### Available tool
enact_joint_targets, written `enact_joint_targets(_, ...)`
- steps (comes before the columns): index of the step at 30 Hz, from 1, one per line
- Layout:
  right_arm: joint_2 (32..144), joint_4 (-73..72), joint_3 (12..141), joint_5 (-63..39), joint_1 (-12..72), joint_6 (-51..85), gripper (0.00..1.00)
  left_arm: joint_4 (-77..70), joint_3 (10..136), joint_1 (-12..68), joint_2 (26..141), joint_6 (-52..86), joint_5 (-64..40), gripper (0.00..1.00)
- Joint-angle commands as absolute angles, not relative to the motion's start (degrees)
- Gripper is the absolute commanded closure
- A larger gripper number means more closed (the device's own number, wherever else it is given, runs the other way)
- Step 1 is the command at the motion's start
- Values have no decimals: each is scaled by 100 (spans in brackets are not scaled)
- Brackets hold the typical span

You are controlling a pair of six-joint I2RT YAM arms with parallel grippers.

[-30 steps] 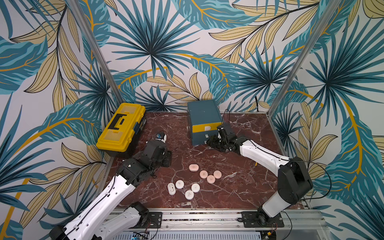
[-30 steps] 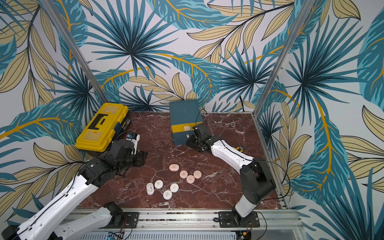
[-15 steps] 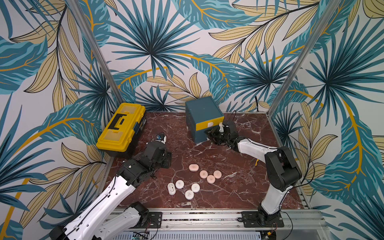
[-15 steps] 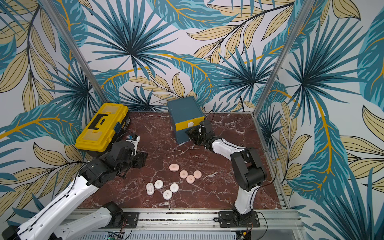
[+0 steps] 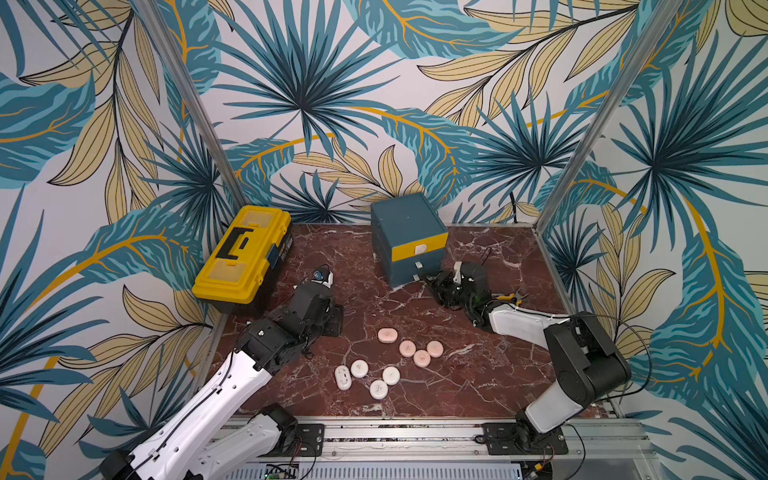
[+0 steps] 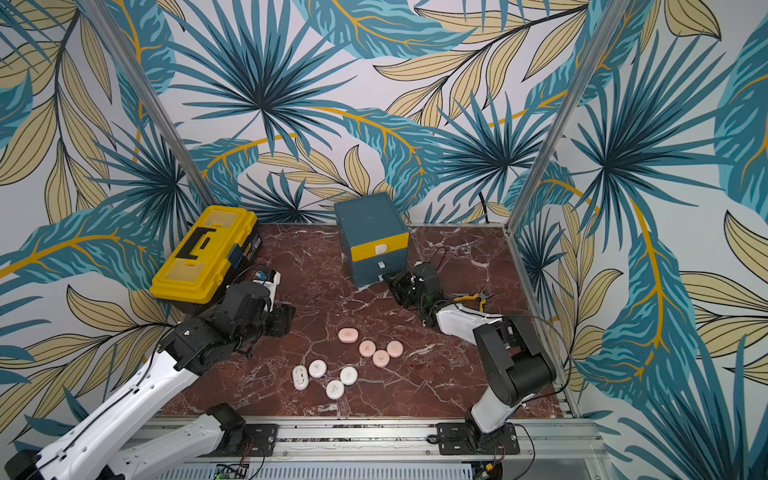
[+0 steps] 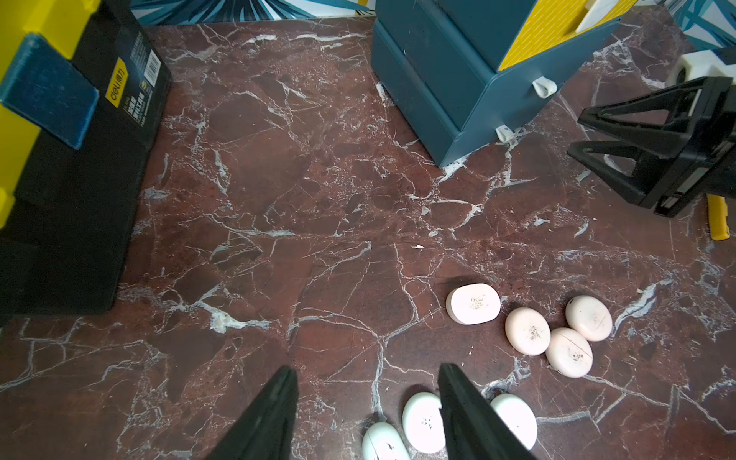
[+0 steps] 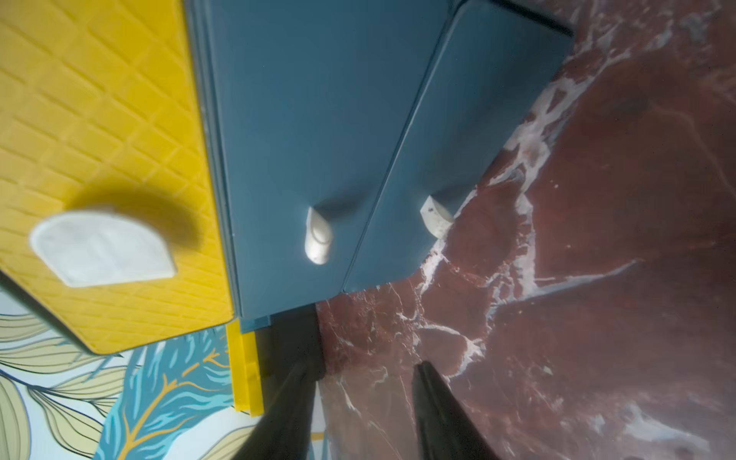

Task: Put the bluetooth earphones in the drawer according to color
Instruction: Move the storage box to the center of the board, then open the drawer in the storage box.

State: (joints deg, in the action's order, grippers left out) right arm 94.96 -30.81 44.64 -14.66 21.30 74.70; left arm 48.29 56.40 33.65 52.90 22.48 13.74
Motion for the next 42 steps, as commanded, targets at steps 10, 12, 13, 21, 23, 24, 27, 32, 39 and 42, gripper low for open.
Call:
enact_joint_targets(10,10455,-6367,3869,-631,2131,8845,57,4711,5508,3335,5304,2215,1399,39)
enact_joint_targets(12,10547,-6618,3873,-566,2125,8903,58,4703,5507,3339,5308,2214,1391,39)
enact_joint_targets(13,10568,-6634,3899,-565,2126,8920,58,4707,5506,3336,5302,2214,1394,39)
enact_joint_targets(21,10610,-6361,4295,-765,2135,8895,59,4721,5504,3339,5311,2222,1400,39)
enact_joint_targets(23,10650,-6263,4382,-806,2131,8902,59,4711,5508,3334,5319,2224,1383,39)
enact_joint_targets(24,10673,-6239,4428,-827,2135,8903,59,4706,5518,3339,5333,2224,1381,39)
enact_joint_targets(27,10720,-6050,4543,-919,2143,8903,59,4697,5526,3332,5351,2215,1381,39)
enact_joint_targets(32,10739,-5963,4455,-897,2158,8919,60,4695,5546,3338,5374,2193,1372,39)
enact_joint_targets(39,10805,-5852,4512,-982,2192,8895,60,4687,5525,3333,5393,2180,1383,39)
enact_joint_targets(42,10866,-5751,4618,-982,2237,8895,60,4688,5520,3333,5388,2188,1387,39)
